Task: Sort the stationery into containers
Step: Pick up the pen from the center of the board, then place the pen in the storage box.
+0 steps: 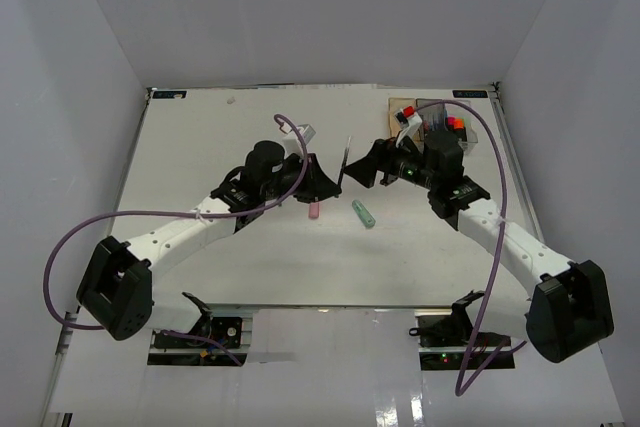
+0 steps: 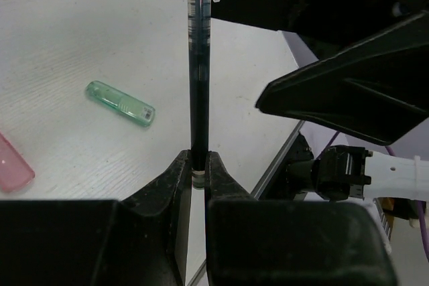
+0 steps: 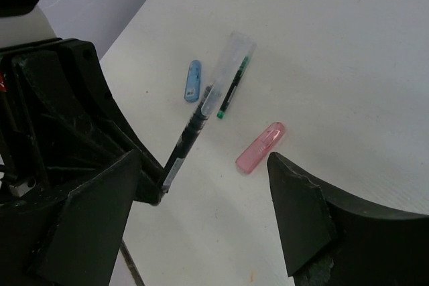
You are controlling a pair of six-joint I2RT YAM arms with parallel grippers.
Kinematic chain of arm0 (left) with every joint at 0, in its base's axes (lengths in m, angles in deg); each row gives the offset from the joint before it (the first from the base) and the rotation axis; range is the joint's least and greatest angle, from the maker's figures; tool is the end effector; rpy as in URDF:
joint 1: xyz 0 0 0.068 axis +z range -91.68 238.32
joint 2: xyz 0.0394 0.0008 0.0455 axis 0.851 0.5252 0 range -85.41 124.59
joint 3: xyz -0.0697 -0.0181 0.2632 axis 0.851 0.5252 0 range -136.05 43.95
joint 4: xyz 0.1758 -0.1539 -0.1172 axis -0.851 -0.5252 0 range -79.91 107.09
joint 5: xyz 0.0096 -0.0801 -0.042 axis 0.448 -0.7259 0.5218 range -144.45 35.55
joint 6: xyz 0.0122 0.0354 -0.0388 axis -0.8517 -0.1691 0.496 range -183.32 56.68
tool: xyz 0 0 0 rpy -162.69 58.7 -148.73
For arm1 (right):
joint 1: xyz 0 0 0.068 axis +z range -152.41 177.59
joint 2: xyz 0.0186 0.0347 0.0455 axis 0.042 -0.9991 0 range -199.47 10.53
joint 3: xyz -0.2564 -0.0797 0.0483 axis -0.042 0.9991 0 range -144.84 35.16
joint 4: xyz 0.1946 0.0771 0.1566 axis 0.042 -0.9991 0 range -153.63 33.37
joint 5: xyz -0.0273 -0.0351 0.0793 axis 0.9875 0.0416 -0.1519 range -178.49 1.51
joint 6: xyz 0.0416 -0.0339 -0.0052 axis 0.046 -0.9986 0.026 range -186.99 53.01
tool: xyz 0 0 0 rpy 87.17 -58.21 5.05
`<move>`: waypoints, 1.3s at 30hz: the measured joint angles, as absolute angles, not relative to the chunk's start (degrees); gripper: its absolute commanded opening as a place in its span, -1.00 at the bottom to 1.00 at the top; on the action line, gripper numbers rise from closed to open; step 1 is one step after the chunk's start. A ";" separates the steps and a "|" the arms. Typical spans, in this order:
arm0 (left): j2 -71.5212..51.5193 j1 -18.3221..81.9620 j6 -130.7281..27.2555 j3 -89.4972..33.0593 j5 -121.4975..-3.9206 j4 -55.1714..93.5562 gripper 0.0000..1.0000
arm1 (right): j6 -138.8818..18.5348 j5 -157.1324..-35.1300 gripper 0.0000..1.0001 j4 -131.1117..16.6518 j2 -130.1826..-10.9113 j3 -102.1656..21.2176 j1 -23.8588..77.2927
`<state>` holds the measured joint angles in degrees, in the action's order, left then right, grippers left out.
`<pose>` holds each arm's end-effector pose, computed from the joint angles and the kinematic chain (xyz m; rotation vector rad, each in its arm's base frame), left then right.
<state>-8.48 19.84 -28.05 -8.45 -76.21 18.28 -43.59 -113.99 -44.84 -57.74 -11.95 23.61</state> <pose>0.2316 -0.2010 0.2812 0.3302 2.1302 -1.1728 0.2424 0.1354 0.3090 -0.3858 1.7879 1.0062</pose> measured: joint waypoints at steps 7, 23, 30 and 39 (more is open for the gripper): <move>-8.48 18.94 -26.34 -7.86 -77.63 24.07 -0.65 | -40.75 -114.40 0.54 -42.15 -60.99 -13.15 25.29; -8.50 18.44 -24.86 -4.19 -77.91 31.28 -0.62 | -36.79 -118.36 -0.35 -38.18 -62.06 -13.81 25.47; -8.50 18.44 -24.88 -3.58 -77.82 32.81 -0.32 | -35.63 -118.88 -0.63 -37.32 -62.11 -13.81 25.47; -8.96 18.46 -25.82 -2.24 -75.88 31.07 0.96 | -40.38 -116.89 -0.67 -42.05 -63.77 -15.41 23.09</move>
<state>-8.96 18.46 -25.82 -2.24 -75.88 31.07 -40.38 -116.89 -42.05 -63.77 -15.41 23.09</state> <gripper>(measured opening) 0.918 0.186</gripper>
